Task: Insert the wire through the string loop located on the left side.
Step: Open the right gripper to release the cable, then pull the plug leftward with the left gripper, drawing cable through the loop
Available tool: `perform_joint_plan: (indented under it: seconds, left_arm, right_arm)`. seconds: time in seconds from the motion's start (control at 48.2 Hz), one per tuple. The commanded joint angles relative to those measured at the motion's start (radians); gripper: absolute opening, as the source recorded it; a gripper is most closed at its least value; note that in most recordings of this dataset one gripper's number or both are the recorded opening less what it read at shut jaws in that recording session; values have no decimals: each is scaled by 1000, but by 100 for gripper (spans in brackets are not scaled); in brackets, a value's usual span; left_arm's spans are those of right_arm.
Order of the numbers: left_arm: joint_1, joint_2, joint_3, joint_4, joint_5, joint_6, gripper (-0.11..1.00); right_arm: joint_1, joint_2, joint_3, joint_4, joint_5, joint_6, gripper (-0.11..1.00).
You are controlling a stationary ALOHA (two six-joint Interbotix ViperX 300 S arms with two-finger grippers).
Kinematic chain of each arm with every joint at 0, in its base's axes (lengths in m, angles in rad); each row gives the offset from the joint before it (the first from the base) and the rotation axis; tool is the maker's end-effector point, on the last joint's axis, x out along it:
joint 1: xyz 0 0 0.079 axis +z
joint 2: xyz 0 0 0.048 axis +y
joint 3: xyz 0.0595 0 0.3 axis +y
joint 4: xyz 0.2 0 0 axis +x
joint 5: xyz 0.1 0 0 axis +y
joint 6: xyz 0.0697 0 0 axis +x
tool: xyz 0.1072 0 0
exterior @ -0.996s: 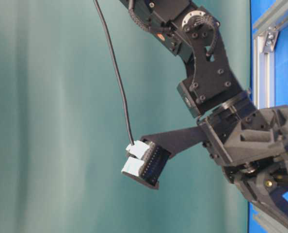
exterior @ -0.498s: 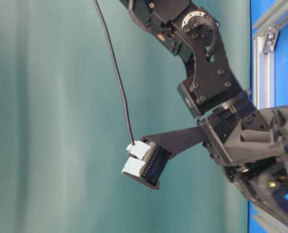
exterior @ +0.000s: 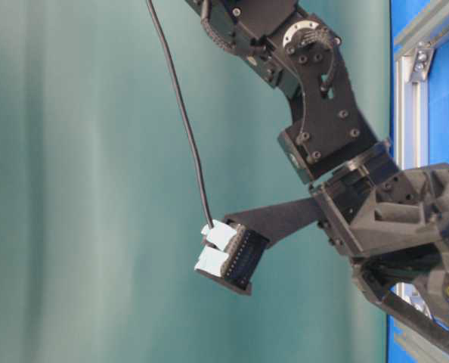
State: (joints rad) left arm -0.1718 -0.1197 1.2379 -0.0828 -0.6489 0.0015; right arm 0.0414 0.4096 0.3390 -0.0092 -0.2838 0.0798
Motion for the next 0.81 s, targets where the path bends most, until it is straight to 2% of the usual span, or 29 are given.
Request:
perform_joint_plan:
  seconds: [0.0, 0.187, 0.394, 0.789]
  left_arm:
    - [0, -9, -9, 2, -5, -2, 8]
    - [0, -52, 0, 2, 48, -3, 8]
    - [0, -173, 14, 2, 212, -5, 8]
    - [0, -541, 89, 2, 502, -15, 8]
  right_arm:
    - [0, -21, -9, 5, -3, 2, 95]
    - [0, -25, -3, 3, -3, 2, 95]
    - [0, -29, 5, 3, -3, 0, 95]
    - [0, -29, 5, 3, -5, 0, 95]
